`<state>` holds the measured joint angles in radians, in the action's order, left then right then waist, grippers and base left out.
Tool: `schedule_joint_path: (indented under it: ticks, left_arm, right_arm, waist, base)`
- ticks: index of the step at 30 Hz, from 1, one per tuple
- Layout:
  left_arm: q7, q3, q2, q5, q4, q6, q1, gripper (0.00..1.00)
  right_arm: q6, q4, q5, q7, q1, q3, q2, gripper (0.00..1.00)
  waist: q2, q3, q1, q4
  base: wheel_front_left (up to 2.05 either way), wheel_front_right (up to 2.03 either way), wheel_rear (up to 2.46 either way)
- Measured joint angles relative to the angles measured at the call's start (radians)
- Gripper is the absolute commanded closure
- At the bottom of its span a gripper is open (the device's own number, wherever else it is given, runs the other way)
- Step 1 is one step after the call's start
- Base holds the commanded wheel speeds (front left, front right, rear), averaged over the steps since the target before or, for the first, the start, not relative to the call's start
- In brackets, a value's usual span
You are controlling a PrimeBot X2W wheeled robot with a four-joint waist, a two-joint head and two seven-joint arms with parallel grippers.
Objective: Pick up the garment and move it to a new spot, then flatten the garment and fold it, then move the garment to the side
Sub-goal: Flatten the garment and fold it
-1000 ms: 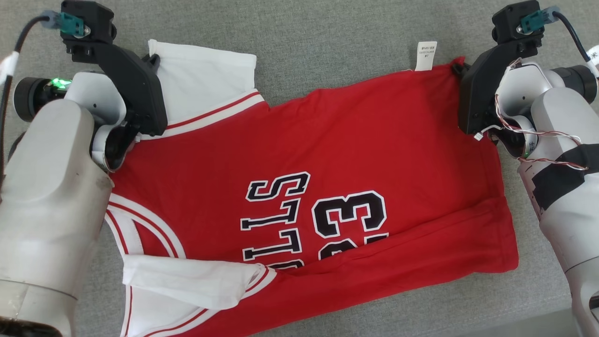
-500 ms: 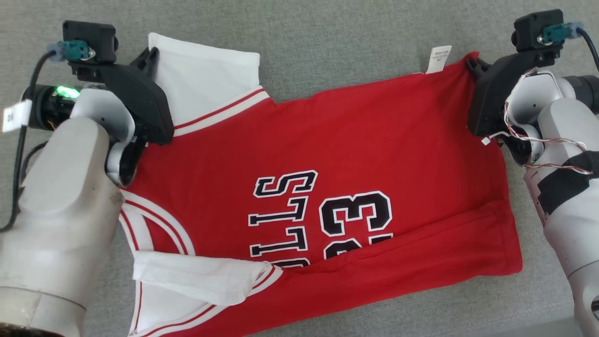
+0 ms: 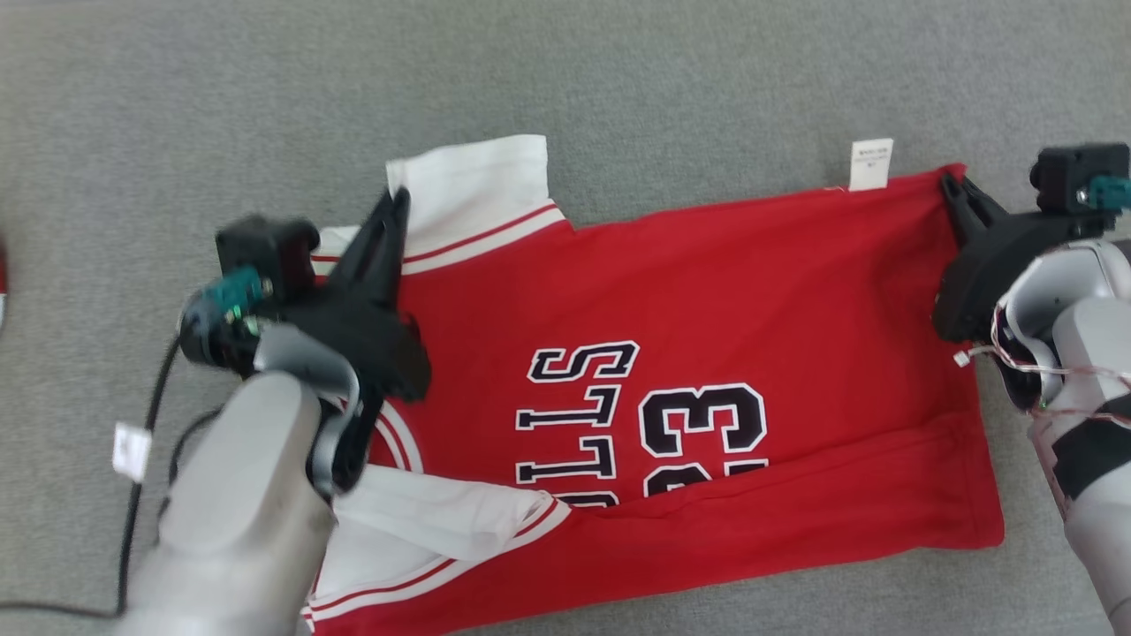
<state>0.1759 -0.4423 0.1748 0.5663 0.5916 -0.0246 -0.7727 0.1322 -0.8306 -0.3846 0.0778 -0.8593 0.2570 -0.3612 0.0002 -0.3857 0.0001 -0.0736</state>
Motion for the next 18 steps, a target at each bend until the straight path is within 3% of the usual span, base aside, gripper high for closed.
schedule_joint_path:
  ticks: [6, 18]
  left_arm:
    - [0.015, 0.002, 0.006, 0.031, -0.147, 0.035, 0.163, 1.00]
    - [0.007, 0.011, 0.024, 0.072, -0.381, 0.107, 0.412, 1.00]
  right_arm:
    - [0.000, 0.004, 0.072, -0.108, 0.081, -0.093, 0.005, 1.00]
    - [0.000, 0.017, 0.159, -0.138, 0.205, -0.182, 0.037, 1.00]
  waist:
    - [-0.0002, 0.051, -0.0001, 0.028]
    - [-0.0002, 0.141, -0.0002, 0.070]
  base:
    - [0.00, 0.00, 0.00]
    - [0.00, 0.00, 0.00]
